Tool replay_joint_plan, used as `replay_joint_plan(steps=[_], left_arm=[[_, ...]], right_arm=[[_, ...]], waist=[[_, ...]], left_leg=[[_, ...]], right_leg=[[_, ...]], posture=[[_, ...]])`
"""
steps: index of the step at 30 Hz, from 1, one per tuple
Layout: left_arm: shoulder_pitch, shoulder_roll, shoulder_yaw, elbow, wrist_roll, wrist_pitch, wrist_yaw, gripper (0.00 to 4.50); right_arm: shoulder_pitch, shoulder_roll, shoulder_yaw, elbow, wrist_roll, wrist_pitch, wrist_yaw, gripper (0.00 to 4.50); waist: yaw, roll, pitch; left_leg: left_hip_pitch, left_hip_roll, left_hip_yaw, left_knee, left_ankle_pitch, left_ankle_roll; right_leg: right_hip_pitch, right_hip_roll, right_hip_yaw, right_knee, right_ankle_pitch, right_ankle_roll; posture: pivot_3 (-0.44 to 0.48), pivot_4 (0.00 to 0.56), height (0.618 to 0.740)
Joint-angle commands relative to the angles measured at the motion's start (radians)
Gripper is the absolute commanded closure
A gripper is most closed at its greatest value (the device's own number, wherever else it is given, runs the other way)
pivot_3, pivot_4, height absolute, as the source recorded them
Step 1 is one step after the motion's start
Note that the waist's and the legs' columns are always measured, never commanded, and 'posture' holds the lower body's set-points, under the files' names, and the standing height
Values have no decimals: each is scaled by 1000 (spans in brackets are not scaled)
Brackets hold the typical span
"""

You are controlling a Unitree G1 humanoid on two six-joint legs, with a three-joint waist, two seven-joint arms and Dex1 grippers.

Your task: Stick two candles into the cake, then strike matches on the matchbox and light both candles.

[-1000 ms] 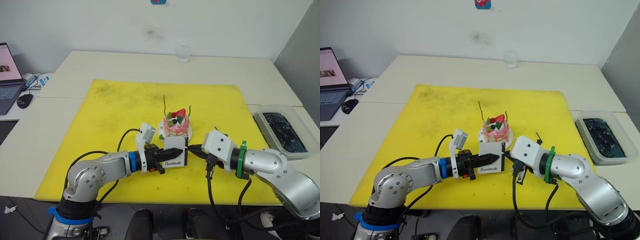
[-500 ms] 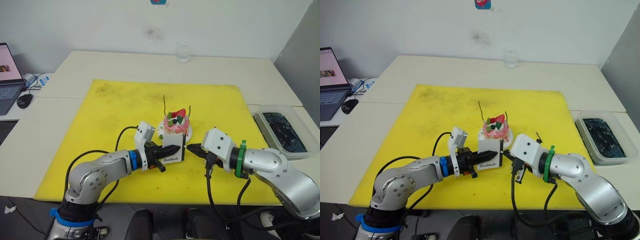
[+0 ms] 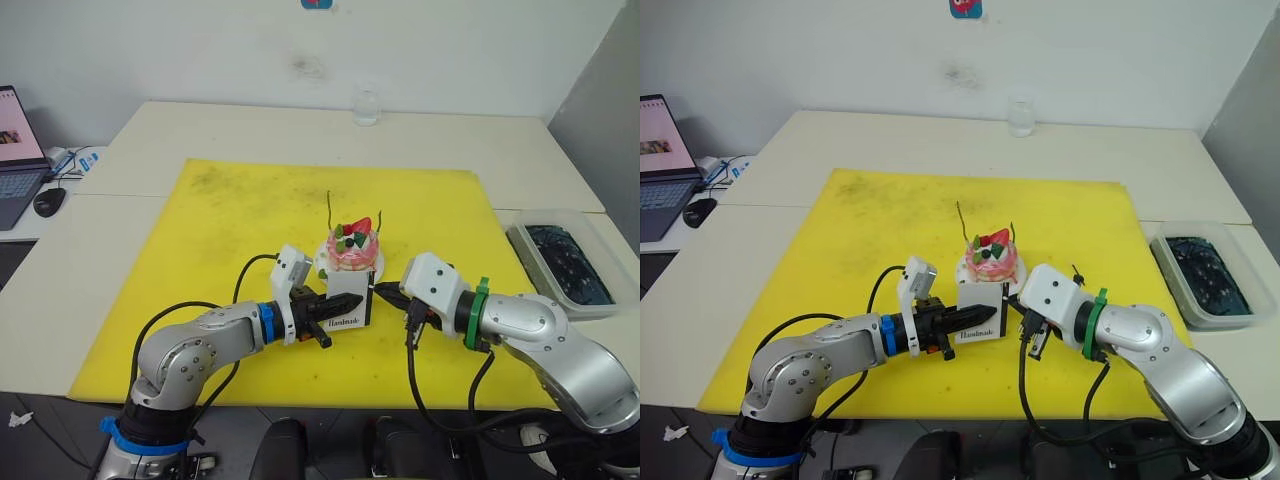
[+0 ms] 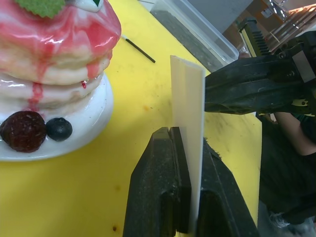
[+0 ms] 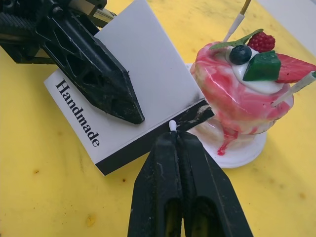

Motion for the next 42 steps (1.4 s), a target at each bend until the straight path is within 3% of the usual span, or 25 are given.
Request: replay_joint_plan(steps=[1, 11, 17, 24, 34, 42], left_arm=[[1, -4, -3, -49, 2, -22, -22, 4500], [0, 35, -78, -84, 104, -105, -120, 4500], [26, 77, -117, -103, 183, -176, -181, 4500], [117, 149, -31, -140, 178, -181, -193, 4500], [132, 131, -14, -135, 166, -169, -181, 4500], [116, 135, -15, -131, 128, -143, -224, 4500]], right_arm=[[1, -2, 2, -14, -15, -15, -3, 4426], [-7, 9, 16, 1, -34, 13, -18, 4426], [-31, 34, -51, 38, -63, 34, -76, 4426], [-25, 20, -202, -10, -19, 84, -76, 4426], [-20, 57, -273, -85, 127, 248, -62, 4426], [28, -134, -423, -139, 346, 435, 108, 4426]], waist=[[0, 0, 0], [0, 0, 0], [0, 0, 0], [0, 0, 0], [0, 0, 0], [1, 0, 0]], left_leg=[[0, 0, 0, 0, 0, 0], [0, 0, 0, 0, 0, 0], [0, 0, 0, 0, 0, 0], [0, 1, 0, 0, 0, 0], [0, 0, 1, 0, 0, 0], [0, 0, 1, 0, 0, 0]], right_leg=[[0, 0, 0, 0, 0, 0], [0, 0, 0, 0, 0, 0], [0, 0, 1, 0, 0, 0], [-1, 0, 0, 0, 0, 0], [0, -1, 1, 0, 0, 0], [0, -1, 0, 0, 0, 0]], posture=[[0, 150, 740], [0, 150, 740], [0, 150, 740], [0, 150, 740], [0, 150, 740], [0, 150, 740]])
